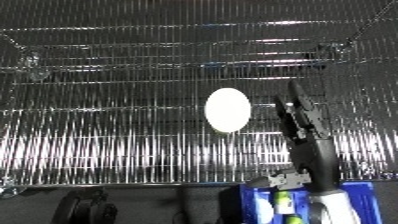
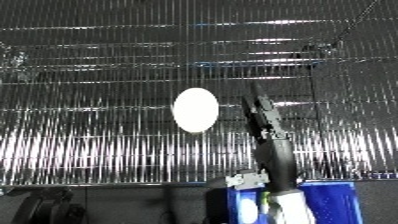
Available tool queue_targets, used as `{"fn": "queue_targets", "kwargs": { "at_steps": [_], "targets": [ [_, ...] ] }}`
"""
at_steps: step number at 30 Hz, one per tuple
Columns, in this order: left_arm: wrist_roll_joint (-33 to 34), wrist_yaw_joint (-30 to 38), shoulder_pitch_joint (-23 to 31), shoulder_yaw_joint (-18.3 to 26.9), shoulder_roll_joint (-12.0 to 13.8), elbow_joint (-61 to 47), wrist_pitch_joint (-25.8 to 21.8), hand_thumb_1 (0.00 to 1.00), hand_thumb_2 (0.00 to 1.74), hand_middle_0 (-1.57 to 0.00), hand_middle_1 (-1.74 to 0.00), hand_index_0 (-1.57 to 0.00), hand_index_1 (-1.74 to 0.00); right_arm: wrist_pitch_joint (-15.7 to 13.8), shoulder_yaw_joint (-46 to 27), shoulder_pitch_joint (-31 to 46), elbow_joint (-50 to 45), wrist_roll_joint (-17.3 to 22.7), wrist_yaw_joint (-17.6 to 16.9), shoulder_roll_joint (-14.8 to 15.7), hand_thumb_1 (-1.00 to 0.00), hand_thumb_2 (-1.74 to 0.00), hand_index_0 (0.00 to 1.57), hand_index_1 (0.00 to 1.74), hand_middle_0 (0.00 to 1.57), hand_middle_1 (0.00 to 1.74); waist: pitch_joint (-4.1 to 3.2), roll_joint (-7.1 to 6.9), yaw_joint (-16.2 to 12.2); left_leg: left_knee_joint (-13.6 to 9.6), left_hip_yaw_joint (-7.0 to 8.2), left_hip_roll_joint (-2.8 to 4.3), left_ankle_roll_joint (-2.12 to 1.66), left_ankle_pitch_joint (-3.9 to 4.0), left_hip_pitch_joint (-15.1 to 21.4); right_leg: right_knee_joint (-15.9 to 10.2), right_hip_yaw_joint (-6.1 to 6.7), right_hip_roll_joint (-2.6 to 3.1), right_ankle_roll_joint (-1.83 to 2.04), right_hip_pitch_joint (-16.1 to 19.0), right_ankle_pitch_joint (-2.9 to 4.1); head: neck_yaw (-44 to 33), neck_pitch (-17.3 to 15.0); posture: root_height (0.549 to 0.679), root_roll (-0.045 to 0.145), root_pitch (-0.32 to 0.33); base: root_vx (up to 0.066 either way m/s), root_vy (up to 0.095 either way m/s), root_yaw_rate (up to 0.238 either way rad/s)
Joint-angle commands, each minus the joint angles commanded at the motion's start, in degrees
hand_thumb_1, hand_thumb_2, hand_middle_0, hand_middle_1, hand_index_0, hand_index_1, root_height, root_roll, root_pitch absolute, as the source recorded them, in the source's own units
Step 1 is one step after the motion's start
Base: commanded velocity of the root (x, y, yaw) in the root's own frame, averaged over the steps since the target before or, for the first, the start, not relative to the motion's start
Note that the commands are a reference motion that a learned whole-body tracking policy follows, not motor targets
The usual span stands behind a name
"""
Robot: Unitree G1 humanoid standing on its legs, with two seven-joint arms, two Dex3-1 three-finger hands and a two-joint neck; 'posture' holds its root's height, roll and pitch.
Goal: Pick up the object and place it into the box
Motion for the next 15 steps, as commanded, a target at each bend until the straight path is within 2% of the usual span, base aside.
{"fn": "queue_targets", "kwargs": {
  "at_steps": [8, 15],
  "targets": [
    [-0.7, 1.9, -1.2, -1.4, 0.4, -1.1, -0.3, 1.0, 1.74, -1.57, -1.74, -1.57, -1.74, 0.2, 1.4, -4.0, 1.7, -0.3, -1.2, 0.1, 0.0, 0.0, 0.0, 0.0, 0.0, 0.0, 0.0, 0.71, 0.1, 3.1, 0.26, -0.13, 0.42, -0.82, -5.1, 2.9, 0.02, 0.59, -0.29, -5.5, -0.39, 1.5, 2.7, 0.592, 0.056, 0.047, -0.028, 0.027, 0.014],
    [-1.2, 3.2, -2.7, -2.4, 0.4, -1.6, -0.9, 1.0, 1.74, -1.57, -1.74, -1.57, -1.74, 0.5, 2.6, -8.3, 4.4, 0.0, -2.1, -1.0, 0.0, 0.0, 0.0, 0.0, 0.0, 0.0, 0.0, 1.23, 0.5, 4.8, 0.46, -0.16, 0.67, -1.49, -8.6, 4.4, -0.28, 0.8, -0.45, -8.9, -0.83, 3.3, 5.7, 0.587, 0.054, 0.087, -0.032, 0.023, 0.004]
  ]
}}
